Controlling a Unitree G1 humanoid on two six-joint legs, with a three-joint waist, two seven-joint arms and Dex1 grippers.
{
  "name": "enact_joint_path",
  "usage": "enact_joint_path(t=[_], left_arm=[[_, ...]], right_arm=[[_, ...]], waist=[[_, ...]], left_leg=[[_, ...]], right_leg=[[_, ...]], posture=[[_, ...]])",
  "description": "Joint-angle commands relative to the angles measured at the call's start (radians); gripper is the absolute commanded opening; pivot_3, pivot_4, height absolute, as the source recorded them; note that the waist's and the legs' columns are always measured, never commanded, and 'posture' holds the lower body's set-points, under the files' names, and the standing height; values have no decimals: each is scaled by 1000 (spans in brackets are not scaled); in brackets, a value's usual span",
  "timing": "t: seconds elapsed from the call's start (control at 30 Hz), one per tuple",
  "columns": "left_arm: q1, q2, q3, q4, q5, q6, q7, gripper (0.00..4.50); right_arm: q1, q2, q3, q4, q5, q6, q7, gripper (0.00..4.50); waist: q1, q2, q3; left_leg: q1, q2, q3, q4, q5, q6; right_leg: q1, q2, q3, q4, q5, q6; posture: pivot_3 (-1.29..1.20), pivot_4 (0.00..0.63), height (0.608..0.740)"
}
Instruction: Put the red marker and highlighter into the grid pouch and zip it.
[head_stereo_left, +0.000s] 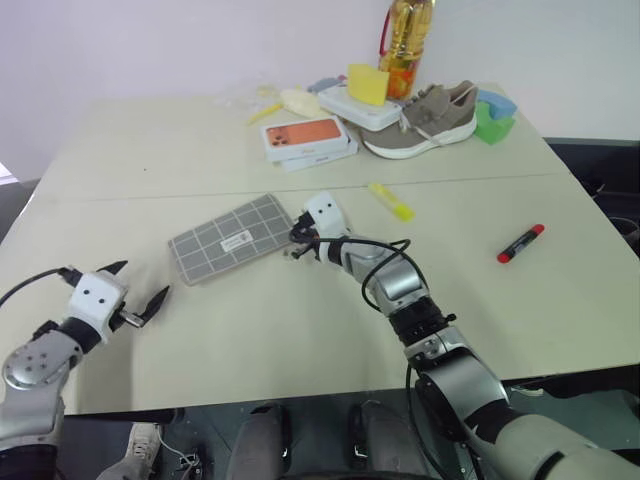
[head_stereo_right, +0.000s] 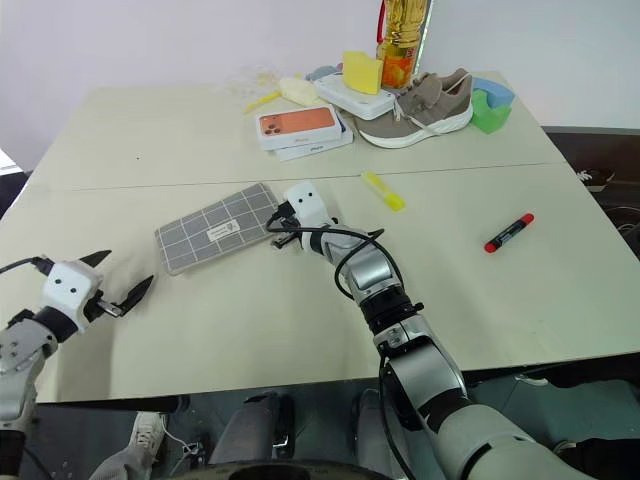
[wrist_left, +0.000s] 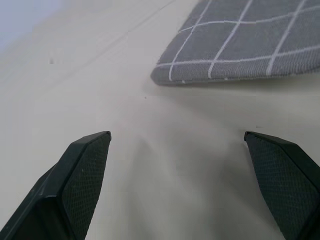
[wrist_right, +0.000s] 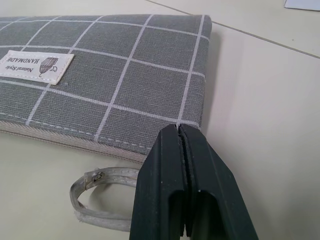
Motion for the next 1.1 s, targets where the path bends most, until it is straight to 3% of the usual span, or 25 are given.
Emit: enact_joint_path(t=[0.03, 0.17, 0.3, 0.33, 0.4, 0.47, 0.63, 0.83, 0.97, 1.07, 1.1], left_arm=[[-76, 44, -70, 110, 101, -209, 4, 4500], [-239, 82, -208, 312, 276, -483, 61, 4500], [-350, 94, -282, 493, 336, -635, 100, 4500], [-371, 97, -298, 530, 350, -673, 111, 4260], [-406, 100, -325, 593, 370, -731, 132, 3712], [-432, 102, -345, 641, 388, -785, 156, 2805], [-481, 108, -378, 721, 418, -863, 208, 110], [-495, 97, -386, 751, 365, -873, 196, 43], [-417, 23, -384, 585, 86, -695, -2, 43], [-274, -21, -382, 238, -99, -430, -55, 0], [-239, -28, -376, 152, -124, -361, -55, 0]], right_arm=[[8, 15, 5, 32, -16, 17, 0, 47], [9, 22, 7, 32, -22, 12, -1, 47], [5, 26, 4, 40, -28, 6, -5, 47], [6, 27, 3, 39, -31, 6, -5, 7], [8, 29, 0, 37, -34, 5, -4, 0], [11, 29, 0, 35, -37, 4, -5, 0], [20, 26, 0, 27, -44, 3, -5, 0], [25, 24, -17, 14, -47, -23, -16, 0], [45, -34, -41, -91, -52, -66, -17, 0], [134, -194, -77, -345, -31, 24, 62, 855], [166, -236, -92, -414, -22, 55, 73, 1362]], waist=[[-2, 0, 0], [-1, 0, 0], [-3, 0, -1], [-3, 1, -1], [-4, 1, -1], [-4, 1, -1], [-1, 1, -1], [-2, 2, -1], [4, 3, -1], [6, 5, 1], [6, 5, 1]], left_leg=[[0, 0, 0, 0, 0, 0], [0, 0, 0, -2, 0, 0], [0, 0, 2, -3, 0, -1], [0, 0, 2, -3, 0, -1], [1, 0, 2, -3, 0, 0], [1, 0, 3, -3, 0, 0], [1, 0, 3, -3, 0, 0], [1, 0, 4, -3, 0, 0], [1, 0, 4, -3, 0, 0], [-2, -3, 3, -3, 0, -1], [-3, -5, 3, -3, 0, -1]], right_leg=[[0, 0, 0, 0, 0, 0], [-1, 0, 0, 0, 0, 0], [-1, 0, 0, 0, 0, 1], [-1, 0, 0, 0, 0, 1], [-1, 1, 0, 1, 1, 1], [-1, 1, -1, 1, 1, 1], [-1, 1, -1, 1, 1, 2], [-1, 1, -2, 1, 1, 2], [-1, 1, -2, 1, 1, 2], [-2, -4, -2, -1, 2, 3], [-2, -6, -2, -1, 2, 3]], posture=[[0, 150, 740], [0, 150, 740], [0, 150, 740], [0, 150, 740], [0, 150, 740], [0, 150, 740], [0, 150, 740], [0, 150, 740], [0, 150, 740], [0, 150, 740], [0, 150, 740]])
